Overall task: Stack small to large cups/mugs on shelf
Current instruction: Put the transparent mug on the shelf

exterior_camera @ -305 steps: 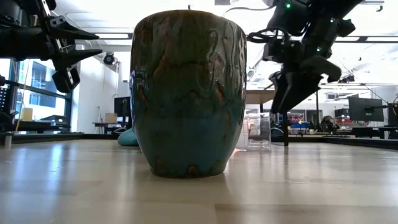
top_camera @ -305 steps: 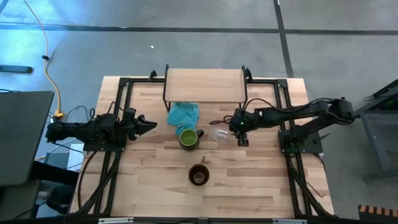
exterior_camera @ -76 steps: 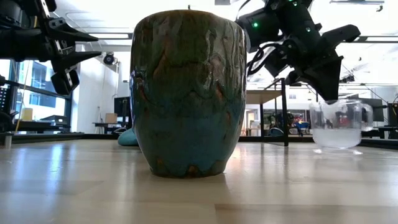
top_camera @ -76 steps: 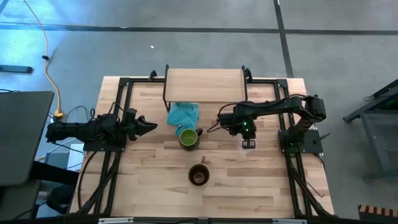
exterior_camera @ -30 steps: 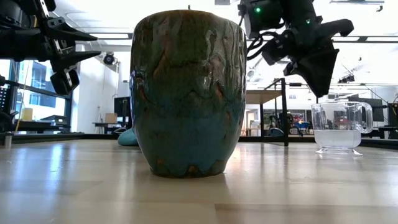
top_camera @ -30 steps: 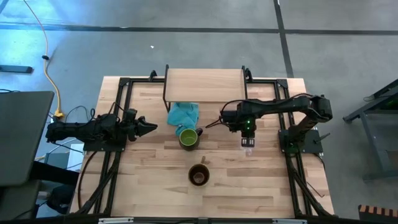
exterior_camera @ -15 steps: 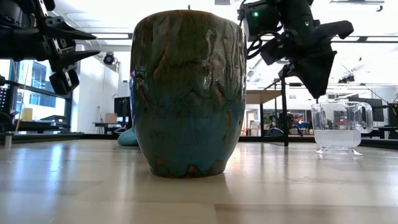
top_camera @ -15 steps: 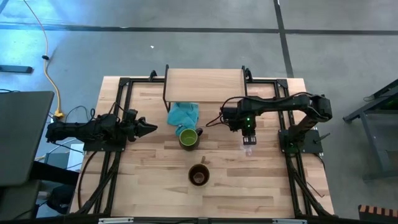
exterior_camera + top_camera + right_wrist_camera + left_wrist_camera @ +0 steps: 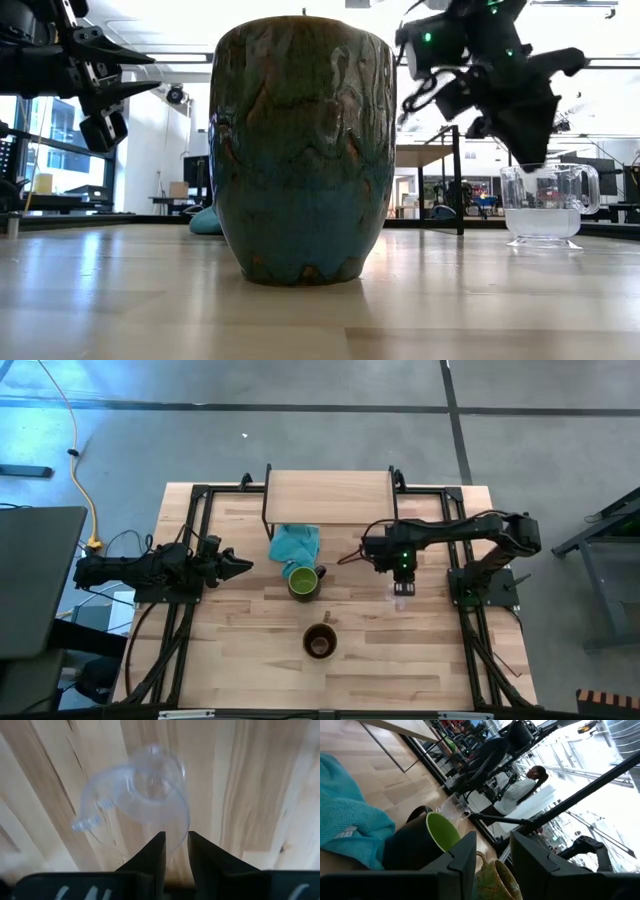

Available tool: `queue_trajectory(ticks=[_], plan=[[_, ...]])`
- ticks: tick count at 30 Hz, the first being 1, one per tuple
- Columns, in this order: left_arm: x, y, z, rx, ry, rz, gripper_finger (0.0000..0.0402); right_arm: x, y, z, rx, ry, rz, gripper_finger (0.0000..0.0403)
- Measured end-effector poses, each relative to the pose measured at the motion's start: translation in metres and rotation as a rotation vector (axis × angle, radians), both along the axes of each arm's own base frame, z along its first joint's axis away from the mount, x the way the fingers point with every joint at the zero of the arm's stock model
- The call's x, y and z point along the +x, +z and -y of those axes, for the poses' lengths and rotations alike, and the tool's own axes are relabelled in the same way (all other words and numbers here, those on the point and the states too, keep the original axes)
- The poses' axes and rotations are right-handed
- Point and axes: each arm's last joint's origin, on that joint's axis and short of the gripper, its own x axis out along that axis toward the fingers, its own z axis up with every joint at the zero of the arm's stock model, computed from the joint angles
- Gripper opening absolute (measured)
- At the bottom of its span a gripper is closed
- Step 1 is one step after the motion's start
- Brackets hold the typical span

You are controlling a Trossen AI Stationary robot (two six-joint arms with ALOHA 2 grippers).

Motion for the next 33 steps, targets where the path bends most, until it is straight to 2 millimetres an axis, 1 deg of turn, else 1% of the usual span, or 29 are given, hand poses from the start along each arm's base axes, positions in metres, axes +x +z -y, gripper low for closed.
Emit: queue_trajectory(ticks=[5, 10, 18, 21, 27, 33], plan=[[0.000, 0.000, 0.000, -0.003, 0.017, 0.000, 0.0106, -0.005, 0.014, 0.000, -0.033, -0.020, 0.090, 0.0072], [0.000, 0.000, -0.001, -0.003, 0.027, 0.001, 0.0106, -0.006, 0.015, 0.001, -0.063, -0.019, 0.091, 0.0072], [0.000, 0.000, -0.001, -0.018, 0.026, 0.004, 0.0106, -0.005, 0.015, 0.001, -0.064, -0.009, 0.108, 0.0072], [0.000, 0.000, -0.001, -0.021, 0.026, 0.005, 0.0106, -0.005, 0.013, 0.001, -0.055, -0.010, 0.114, 0.0072], [0.000, 0.000, -0.001, -0.026, 0.025, 0.006, 0.0106, -0.009, -0.002, -0.001, -0.040, -0.038, 0.087, 0.0072], [0.000, 0.000, -0.001, -0.029, 0.026, 0.007, 0.0106, -0.007, -0.003, -0.001, -0.045, -0.040, 0.108, 0.0072]])
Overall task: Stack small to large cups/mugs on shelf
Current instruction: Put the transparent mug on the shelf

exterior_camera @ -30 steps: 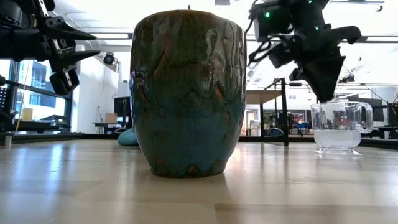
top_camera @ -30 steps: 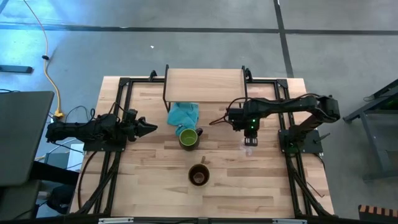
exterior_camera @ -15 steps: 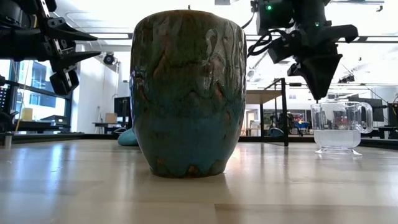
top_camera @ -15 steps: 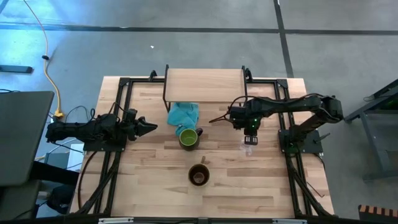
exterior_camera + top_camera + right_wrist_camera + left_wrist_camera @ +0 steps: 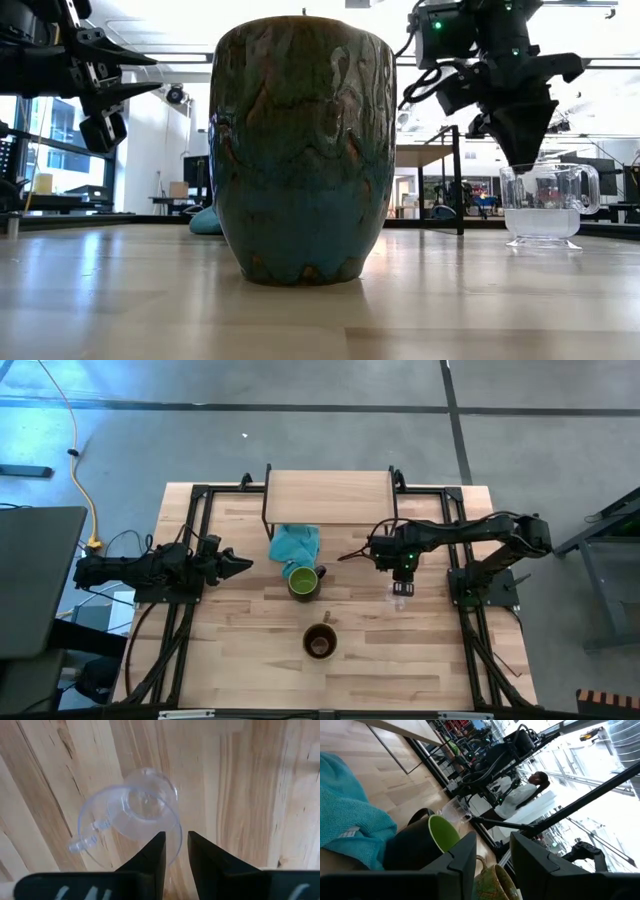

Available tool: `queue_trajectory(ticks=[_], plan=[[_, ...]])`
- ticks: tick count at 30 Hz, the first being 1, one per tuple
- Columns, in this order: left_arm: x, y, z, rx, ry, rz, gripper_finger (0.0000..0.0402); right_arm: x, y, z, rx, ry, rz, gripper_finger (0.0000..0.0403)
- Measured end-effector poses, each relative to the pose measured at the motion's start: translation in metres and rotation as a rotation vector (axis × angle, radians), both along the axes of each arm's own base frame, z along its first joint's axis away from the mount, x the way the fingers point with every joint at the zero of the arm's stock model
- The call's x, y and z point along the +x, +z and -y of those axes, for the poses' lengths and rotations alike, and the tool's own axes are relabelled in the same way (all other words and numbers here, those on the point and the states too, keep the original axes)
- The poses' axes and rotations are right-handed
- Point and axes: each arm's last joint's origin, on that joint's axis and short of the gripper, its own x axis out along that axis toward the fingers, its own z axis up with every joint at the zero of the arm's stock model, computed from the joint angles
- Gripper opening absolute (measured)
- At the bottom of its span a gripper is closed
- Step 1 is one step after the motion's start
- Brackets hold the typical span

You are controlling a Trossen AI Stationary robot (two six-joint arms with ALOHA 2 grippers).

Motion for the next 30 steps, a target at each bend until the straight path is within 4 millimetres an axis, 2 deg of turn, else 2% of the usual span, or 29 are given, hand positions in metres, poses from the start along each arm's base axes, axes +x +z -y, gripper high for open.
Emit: queue_trajectory(ticks=[6, 30], plan=[[0.0000, 0.0000, -0.0001, 0.000, 0.002, 0.000, 0.0106, 0.0048, 0.0001, 0.0006, -0.008, 0.005, 0.050, 0.0072], [0.0000, -0.0001, -0.0001, -0.001, 0.002, 0.000, 0.0106, 0.0015, -0.0001, 0.0015, -0.028, 0.028, 0.017, 0.0072]])
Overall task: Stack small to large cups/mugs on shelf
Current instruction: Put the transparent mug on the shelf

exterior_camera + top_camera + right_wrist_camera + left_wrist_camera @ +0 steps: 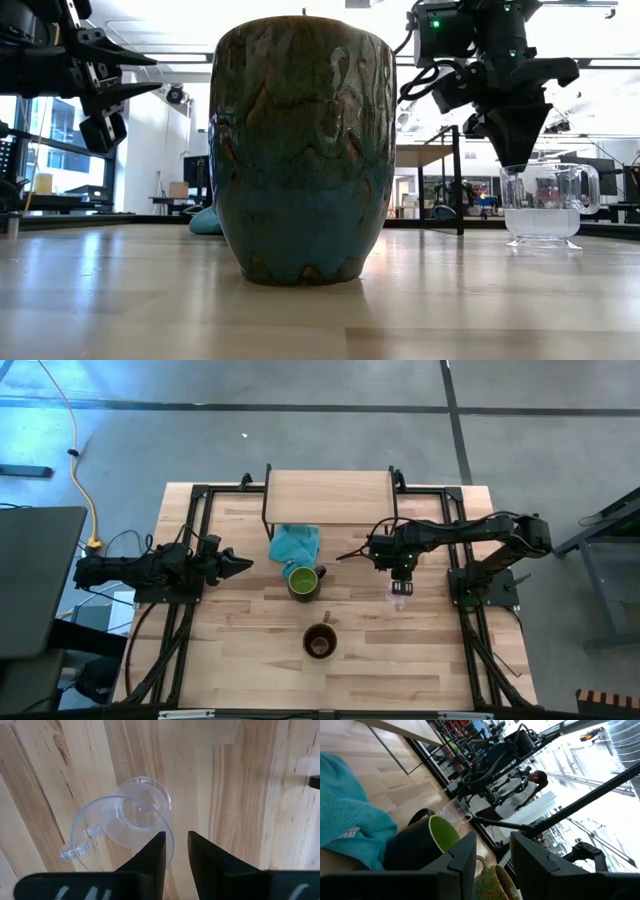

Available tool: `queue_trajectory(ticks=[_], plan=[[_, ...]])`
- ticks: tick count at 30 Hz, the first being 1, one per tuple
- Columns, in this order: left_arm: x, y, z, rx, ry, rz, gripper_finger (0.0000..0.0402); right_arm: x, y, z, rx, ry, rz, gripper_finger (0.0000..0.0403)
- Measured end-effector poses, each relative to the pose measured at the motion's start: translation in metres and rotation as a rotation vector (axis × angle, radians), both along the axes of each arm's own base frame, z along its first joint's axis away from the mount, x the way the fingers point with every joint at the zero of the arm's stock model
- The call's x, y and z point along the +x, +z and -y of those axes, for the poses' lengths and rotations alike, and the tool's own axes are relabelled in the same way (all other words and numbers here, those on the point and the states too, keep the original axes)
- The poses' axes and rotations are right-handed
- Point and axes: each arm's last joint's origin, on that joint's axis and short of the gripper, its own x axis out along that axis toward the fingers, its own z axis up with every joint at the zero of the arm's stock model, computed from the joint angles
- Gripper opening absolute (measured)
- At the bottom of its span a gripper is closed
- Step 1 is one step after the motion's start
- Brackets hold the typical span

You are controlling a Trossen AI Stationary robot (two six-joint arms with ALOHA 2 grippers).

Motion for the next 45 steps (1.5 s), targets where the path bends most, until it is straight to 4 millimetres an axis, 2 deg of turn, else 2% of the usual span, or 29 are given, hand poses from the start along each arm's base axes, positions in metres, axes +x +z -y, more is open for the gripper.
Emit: queue_trajectory(ticks=[34, 45], plan=[[0.0000, 0.0000, 0.0000, 0.000, 0.000, 0.000, 0.0106, -0.0001, -0.0001, -0.0002, 0.008, 0.007, -0.001, 0.0071], [0.0000, 0.0000, 0.0000, 0.000, 0.000, 0.000, 0.0106, -0.0011, -0.0010, 0.0077, 0.018, -0.024, 0.001, 0.0071]])
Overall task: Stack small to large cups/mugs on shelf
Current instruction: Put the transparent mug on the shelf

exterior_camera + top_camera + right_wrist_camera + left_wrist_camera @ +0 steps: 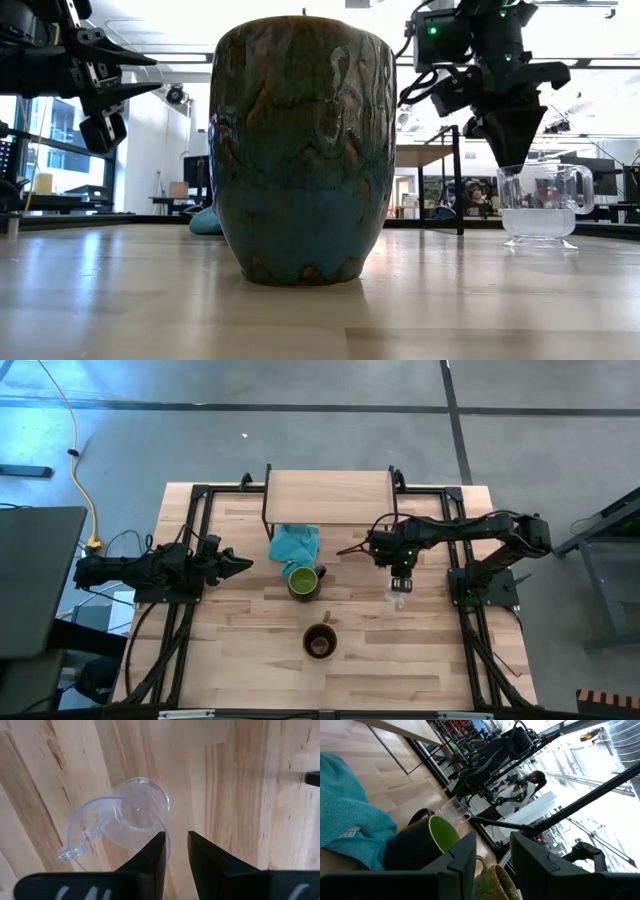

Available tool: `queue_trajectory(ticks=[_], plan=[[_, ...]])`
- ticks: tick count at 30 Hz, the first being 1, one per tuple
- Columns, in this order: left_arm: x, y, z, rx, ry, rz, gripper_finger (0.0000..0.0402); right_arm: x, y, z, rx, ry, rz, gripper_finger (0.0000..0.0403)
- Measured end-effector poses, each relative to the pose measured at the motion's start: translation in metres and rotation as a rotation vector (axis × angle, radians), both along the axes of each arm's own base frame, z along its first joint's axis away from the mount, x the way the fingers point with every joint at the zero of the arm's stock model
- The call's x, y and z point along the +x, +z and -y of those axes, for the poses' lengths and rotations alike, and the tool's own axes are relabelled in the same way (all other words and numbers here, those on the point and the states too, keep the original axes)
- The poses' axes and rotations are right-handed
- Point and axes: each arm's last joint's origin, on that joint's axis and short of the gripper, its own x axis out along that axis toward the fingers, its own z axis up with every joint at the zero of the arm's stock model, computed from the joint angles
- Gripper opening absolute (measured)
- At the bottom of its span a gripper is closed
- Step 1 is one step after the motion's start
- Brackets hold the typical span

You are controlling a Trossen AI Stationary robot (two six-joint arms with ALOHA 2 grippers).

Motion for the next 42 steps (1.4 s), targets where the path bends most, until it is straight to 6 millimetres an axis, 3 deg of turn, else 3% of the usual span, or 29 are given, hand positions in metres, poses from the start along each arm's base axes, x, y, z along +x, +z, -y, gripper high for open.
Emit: queue_trajectory(ticks=[9, 24, 34, 42], plan=[[0.000, 0.000, 0.000, 0.000, 0.000, 0.001, 0.0106, -0.009, -0.017, -0.003, 0.044, -0.027, -0.054, 0.0071], [0.000, 0.000, 0.000, 0.000, 0.015, 0.001, 0.0106, -0.006, -0.010, -0.002, 0.036, -0.031, 0.007, 0.0070], [0.000, 0.000, 0.000, 0.003, 0.015, 0.000, 0.0106, -0.004, -0.010, 0.000, 0.032, -0.041, 0.025, 0.0006], [0.000, 0.000, 0.000, 0.003, 0.015, 0.000, 0.0106, -0.004, -0.010, 0.000, 0.031, -0.056, 0.024, 0.0001]])
